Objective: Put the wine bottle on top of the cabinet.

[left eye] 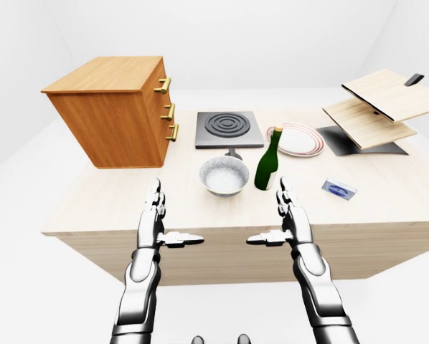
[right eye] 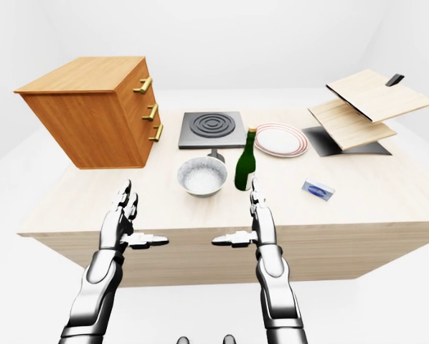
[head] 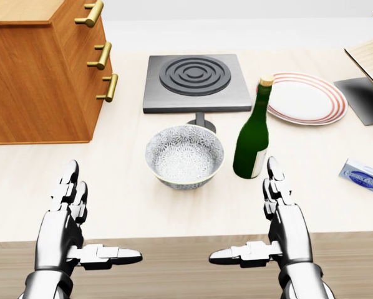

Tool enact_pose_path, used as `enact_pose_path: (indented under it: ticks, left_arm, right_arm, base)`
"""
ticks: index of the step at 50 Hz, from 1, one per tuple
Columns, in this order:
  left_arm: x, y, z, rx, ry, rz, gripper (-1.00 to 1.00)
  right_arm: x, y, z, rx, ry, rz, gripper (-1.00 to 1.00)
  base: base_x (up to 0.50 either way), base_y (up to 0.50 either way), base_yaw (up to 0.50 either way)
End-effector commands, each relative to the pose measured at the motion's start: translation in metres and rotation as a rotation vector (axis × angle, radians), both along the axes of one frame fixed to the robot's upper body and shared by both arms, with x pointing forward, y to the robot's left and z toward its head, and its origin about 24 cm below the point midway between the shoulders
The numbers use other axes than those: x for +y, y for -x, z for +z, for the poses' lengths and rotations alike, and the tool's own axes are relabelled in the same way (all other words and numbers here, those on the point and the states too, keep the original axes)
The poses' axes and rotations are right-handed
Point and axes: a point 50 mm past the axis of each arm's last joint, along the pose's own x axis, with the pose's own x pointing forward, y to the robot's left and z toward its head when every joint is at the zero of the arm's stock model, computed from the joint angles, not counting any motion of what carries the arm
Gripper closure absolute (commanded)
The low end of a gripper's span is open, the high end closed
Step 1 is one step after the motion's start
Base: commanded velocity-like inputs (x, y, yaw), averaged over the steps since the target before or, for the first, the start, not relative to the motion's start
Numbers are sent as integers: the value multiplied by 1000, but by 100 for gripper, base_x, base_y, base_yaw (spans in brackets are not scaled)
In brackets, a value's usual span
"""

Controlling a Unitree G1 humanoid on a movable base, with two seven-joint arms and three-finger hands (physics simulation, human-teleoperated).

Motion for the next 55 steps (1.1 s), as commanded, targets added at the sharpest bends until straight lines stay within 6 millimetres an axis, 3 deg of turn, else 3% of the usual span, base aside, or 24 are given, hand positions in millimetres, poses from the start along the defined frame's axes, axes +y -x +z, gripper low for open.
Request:
enact_pose_path:
  ticks: [1,36,42,55]
  left_arm:
    - [0,0,0,-3,-6,0,-100]
    - [0,0,0,-4,-5,3,-100]
    - [0,1,0,-5,-8,2,-100]
    - [0,0,1,-5,-4,4,-100]
  right_arm:
    - [2,2,2,-16,24,17,-100]
    - [1,3,4,-29,-1,17,-100]
    - [-3,2,3,-16,-81,-10,-100]
    - [1,4,5,-37,-42,26,-100]
  base:
    - [11,50,0]
    - [24,50,0]
    - [6,6,0]
    - [15,-3,0]
